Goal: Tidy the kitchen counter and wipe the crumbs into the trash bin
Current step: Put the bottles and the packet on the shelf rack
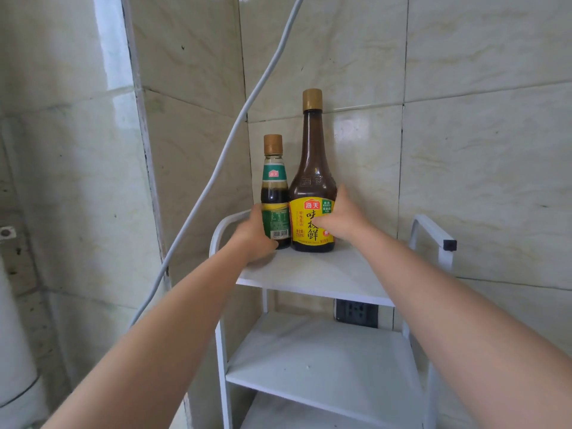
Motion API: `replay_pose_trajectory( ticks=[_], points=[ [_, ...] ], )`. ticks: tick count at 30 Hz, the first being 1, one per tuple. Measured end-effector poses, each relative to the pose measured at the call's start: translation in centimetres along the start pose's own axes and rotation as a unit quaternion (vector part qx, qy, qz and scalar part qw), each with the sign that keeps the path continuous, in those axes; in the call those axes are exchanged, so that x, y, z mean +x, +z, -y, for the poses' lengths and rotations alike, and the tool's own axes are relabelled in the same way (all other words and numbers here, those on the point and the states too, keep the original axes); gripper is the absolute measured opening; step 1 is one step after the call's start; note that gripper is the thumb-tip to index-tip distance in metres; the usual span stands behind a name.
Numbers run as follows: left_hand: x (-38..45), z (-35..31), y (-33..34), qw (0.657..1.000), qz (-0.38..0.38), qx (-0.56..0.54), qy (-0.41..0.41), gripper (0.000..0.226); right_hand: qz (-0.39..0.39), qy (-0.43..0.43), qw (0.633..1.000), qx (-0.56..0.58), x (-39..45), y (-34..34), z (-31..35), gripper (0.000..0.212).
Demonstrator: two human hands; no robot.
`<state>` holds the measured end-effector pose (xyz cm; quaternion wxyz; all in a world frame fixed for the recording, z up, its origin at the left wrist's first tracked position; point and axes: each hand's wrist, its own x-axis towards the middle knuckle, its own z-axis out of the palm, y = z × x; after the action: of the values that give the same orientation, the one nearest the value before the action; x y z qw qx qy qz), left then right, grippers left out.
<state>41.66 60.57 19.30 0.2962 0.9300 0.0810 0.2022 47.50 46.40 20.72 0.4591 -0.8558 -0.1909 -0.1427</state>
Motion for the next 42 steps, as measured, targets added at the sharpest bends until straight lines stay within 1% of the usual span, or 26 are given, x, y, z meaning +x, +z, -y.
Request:
replay_pose_trajectory(
  ticks=[2, 3, 6, 8, 11, 14, 15, 20, 23, 26, 28, 29, 32, 34, 36, 38, 40, 42],
  points=[
    [-1.8, -0.7, -0.8, 0.999, -0.003, 0.047, -0.009, 0.062, 0.011, -0.014, 0.999, -0.035, -1.5, -0.5, 0.3, 0.061],
    [-2.5, -1.0, -1.1, 0.998, -0.008, 0.069, -0.01, 0.06, 0.018, -0.022, 0.998, -0.053, -2.2, -0.8, 0.4, 0.059],
    [-5.8, -1.8, -1.9, 0.991, -0.011, 0.133, -0.011, 0.066, 0.037, -0.055, 0.992, -0.103, -5.4, -2.1, 1.0, 0.047],
    [-8.7, -2.2, -2.4, 0.987, -0.005, 0.156, -0.024, 0.063, 0.043, -0.089, 0.987, -0.125, -8.0, -2.9, 1.4, 0.041],
    [-14.2, -2.2, -2.6, 0.983, -0.015, 0.171, -0.061, 0.053, 0.064, -0.129, 0.978, -0.152, -12.5, -3.7, 1.5, 0.047],
    [-19.5, -1.1, -2.0, 0.976, -0.008, 0.194, -0.102, 0.048, 0.094, -0.15, 0.973, -0.146, -16.8, -3.6, 0.8, 0.051],
    [-21.5, -0.4, -1.6, 0.975, 0.0, 0.184, -0.122, 0.048, 0.111, -0.15, 0.972, -0.14, -18.4, -3.3, 0.4, 0.051],
    [-29.3, 3.3, 0.6, 0.971, 0.031, 0.135, -0.196, 0.049, 0.17, -0.156, 0.969, -0.085, -25.1, -1.2, -2.2, 0.042],
    [-32.4, 6.5, 2.5, 0.962, 0.049, 0.136, -0.231, 0.052, 0.208, -0.155, 0.963, -0.069, -28.4, 1.3, -4.5, 0.039],
    [-34.5, 9.9, 4.7, 0.947, 0.086, 0.15, -0.272, 0.051, 0.25, -0.145, 0.955, -0.071, -31.0, 4.0, -7.2, 0.038],
    [-35.4, 11.9, 6.3, 0.937, 0.102, 0.135, -0.306, 0.05, 0.274, -0.126, 0.95, -0.076, -32.2, 5.6, -9.1, 0.037],
    [-35.8, 12.8, 7.0, 0.932, 0.107, 0.121, -0.325, 0.053, 0.285, -0.111, 0.949, -0.078, -32.7, 6.3, -10.0, 0.037],
    [-36.2, 15.3, 9.3, 0.918, 0.099, 0.044, -0.382, 0.071, 0.306, -0.07, 0.946, -0.084, -33.8, 8.5, -12.5, 0.037],
    [-36.0, 16.5, 10.6, 0.91, 0.078, -0.024, -0.407, 0.074, 0.318, -0.045, 0.943, -0.087, -34.5, 9.8, -13.9, 0.037],
    [-35.6, 17.7, 11.6, 0.905, 0.057, -0.073, -0.416, 0.071, 0.327, -0.02, 0.941, -0.092, -35.1, 11.1, -15.0, 0.037],
    [-35.3, 19.0, 12.7, 0.904, 0.042, -0.098, -0.414, 0.063, 0.332, 0.012, 0.938, -0.101, -35.8, 11.9, -16.2, 0.037],
    [-35.2, 19.8, 13.5, 0.909, 0.039, -0.108, -0.401, 0.054, 0.333, 0.051, 0.935, -0.107, -36.4, 12.3, -17.8, 0.038],
    [-35.1, 20.3, 14.2, 0.917, 0.044, -0.095, -0.384, 0.048, 0.313, 0.093, 0.938, -0.119, -36.8, 12.1, -19.5, 0.038]
  ],
)
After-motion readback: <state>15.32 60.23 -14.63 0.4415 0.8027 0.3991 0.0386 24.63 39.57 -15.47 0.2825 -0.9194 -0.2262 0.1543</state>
